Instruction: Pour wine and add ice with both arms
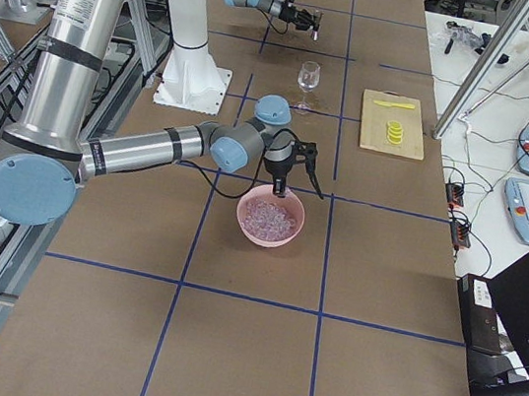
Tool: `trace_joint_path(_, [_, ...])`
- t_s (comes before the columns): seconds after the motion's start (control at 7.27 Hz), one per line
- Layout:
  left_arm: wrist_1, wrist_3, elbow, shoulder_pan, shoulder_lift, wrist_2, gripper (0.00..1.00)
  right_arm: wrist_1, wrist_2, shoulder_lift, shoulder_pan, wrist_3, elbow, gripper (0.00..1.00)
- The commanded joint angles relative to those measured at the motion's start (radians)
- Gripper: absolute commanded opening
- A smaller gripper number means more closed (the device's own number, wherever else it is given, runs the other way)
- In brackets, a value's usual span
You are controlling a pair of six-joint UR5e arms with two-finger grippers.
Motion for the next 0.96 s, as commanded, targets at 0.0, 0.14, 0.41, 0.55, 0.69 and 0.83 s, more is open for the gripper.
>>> trace_joint_path(0.0, [0.0,-0.009,0.013,0.003,-0.005,0.001,0.0,0.002,0.063,0.003,0.047,0.005,0.03,0.0])
trace_joint_path(0.14, [0.0,-0.014,0.013,0.003,-0.005,0.001,0.0,0.002,0.071,0.006,0.053,0.005,0.03,0.0])
trace_joint_path(0.41, [0.003,-0.014,0.013,0.005,-0.005,0.001,0.22,0.004,0.075,0.012,0.053,0.005,0.037,0.0])
trace_joint_path(0.55, [0.003,-0.014,0.013,0.006,-0.005,0.0,0.29,0.004,0.079,0.015,0.053,0.007,0.043,0.0])
trace_joint_path(0.69, [0.005,-0.014,0.015,0.008,-0.005,0.0,0.32,0.005,0.088,0.018,0.053,0.008,0.043,0.0])
trace_joint_path(0.83, [0.006,-0.015,0.015,0.011,-0.007,0.0,0.32,0.007,0.09,0.033,0.053,0.023,0.045,0.0])
